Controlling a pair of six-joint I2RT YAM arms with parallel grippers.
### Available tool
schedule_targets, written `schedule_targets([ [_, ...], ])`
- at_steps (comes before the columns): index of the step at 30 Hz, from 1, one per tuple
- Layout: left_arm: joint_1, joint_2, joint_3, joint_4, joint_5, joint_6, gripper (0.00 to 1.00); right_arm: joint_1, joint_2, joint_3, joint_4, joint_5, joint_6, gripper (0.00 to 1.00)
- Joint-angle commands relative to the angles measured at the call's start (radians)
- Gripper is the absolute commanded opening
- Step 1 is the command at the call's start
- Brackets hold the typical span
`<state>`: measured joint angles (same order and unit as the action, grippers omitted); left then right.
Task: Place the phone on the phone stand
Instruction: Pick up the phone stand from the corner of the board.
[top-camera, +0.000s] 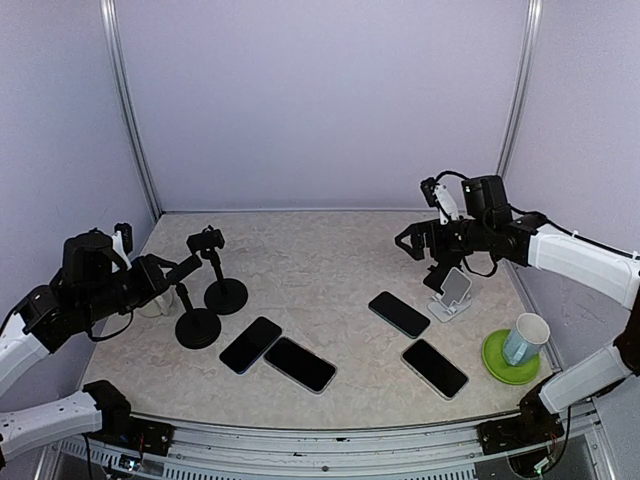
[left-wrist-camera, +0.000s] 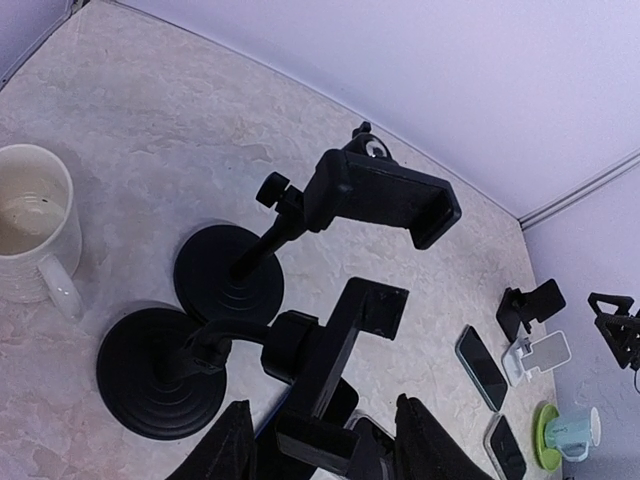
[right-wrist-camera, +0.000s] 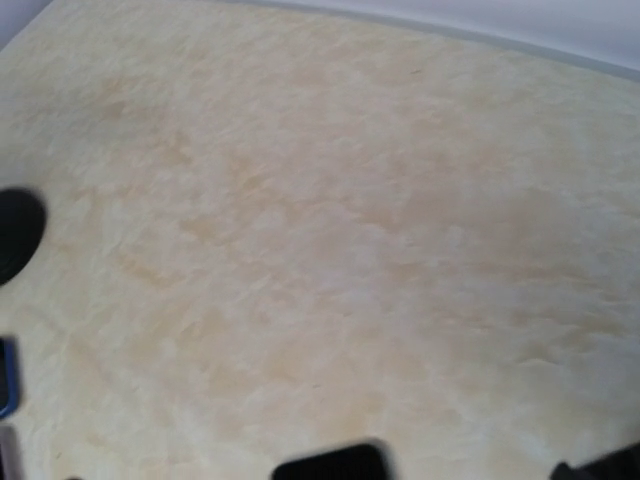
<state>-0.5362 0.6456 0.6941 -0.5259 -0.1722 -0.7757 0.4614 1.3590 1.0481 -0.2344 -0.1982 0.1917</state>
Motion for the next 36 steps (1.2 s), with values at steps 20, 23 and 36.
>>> schedule_targets([
  [20, -0.005, -0.021, -0.023, 0.035, 0.024, 0.001, 0.40, 0.235, 0.133, 0.070, -0.020, 0.070, -0.133, 1.00],
  [23, -0.006, -0.015, -0.025, 0.039, 0.029, 0.001, 0.41, 0.255, 0.144, 0.073, -0.018, 0.074, -0.149, 1.00],
  [36, -0.005, -0.006, -0.031, 0.051, 0.026, 0.010, 0.41, 0.353, 0.228, 0.115, -0.027, 0.111, -0.190, 1.00],
])
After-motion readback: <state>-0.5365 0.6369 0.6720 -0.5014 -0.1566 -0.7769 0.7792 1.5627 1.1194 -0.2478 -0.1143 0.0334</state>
